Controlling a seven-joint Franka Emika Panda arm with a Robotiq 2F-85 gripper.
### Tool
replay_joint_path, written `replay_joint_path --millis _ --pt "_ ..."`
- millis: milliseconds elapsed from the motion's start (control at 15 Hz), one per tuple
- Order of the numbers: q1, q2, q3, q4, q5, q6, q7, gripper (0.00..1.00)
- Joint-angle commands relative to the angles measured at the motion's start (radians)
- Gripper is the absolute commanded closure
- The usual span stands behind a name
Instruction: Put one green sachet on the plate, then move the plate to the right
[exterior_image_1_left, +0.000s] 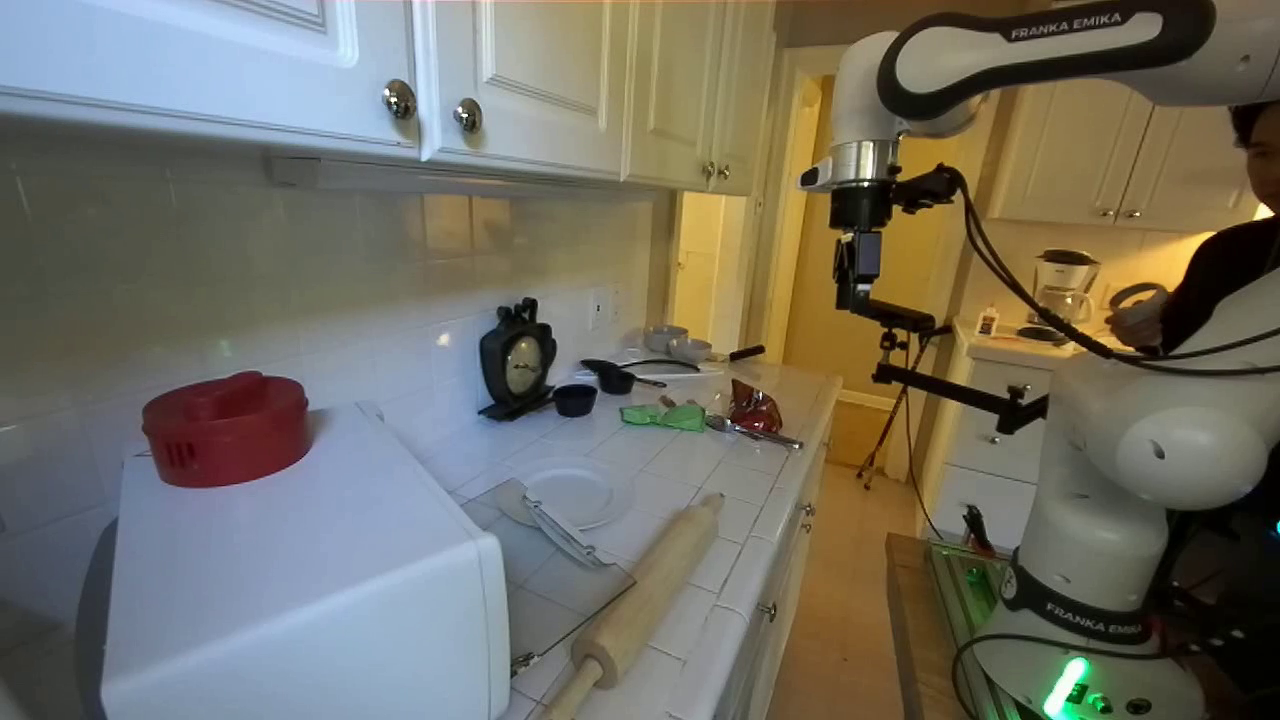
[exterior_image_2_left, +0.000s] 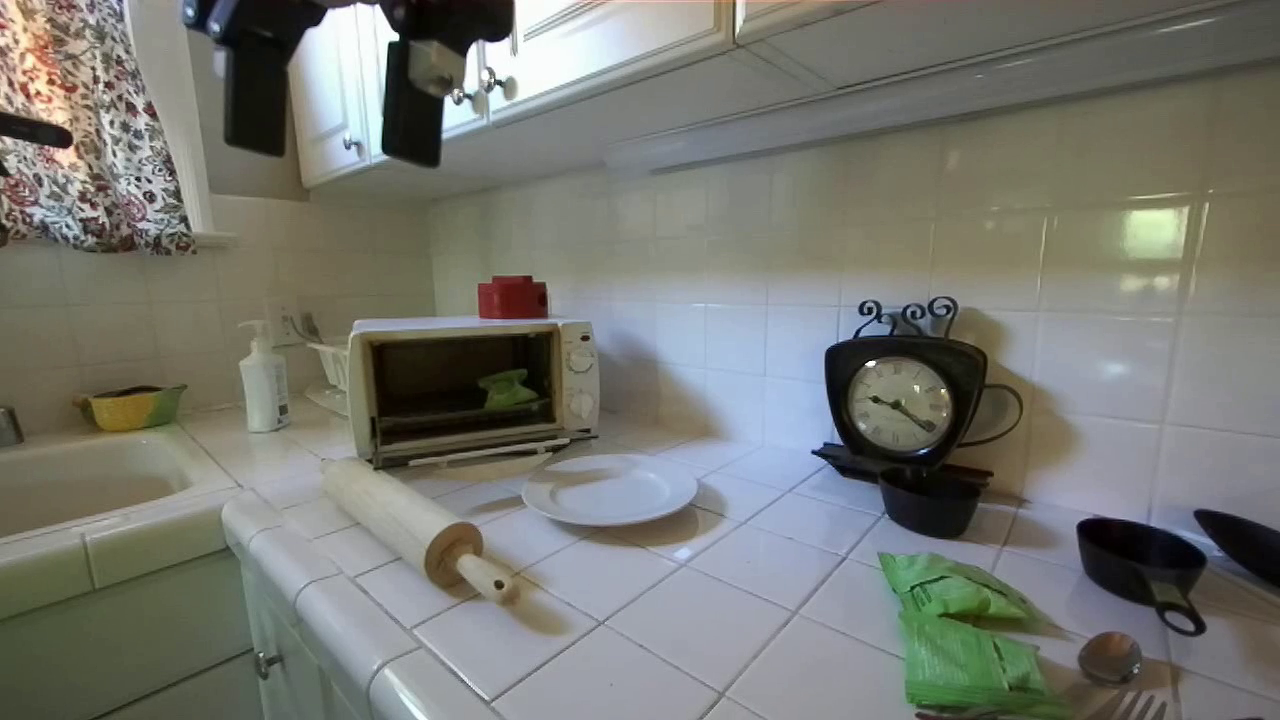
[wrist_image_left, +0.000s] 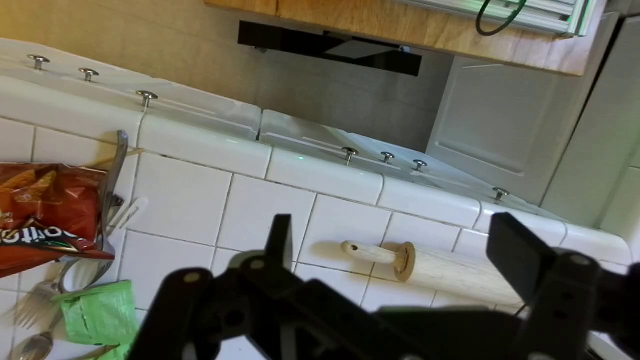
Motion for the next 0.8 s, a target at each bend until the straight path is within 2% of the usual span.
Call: replay_joint_path --millis 0,200,533,733 --pt "-0.008 0.001 -0.008 -0.001 -0.003 0.027 0.000 0.00" --pt "-0.030 0.026 -0.082 0.004 0.016 0.119 -0.012 0.00" --pt "-0.072 0.140 -0.225 0.014 0.132 0.271 0.018 0.00" --pt "-0.094 0.229 -0.256 0.035 0.182 0.398 0.039 0.00"
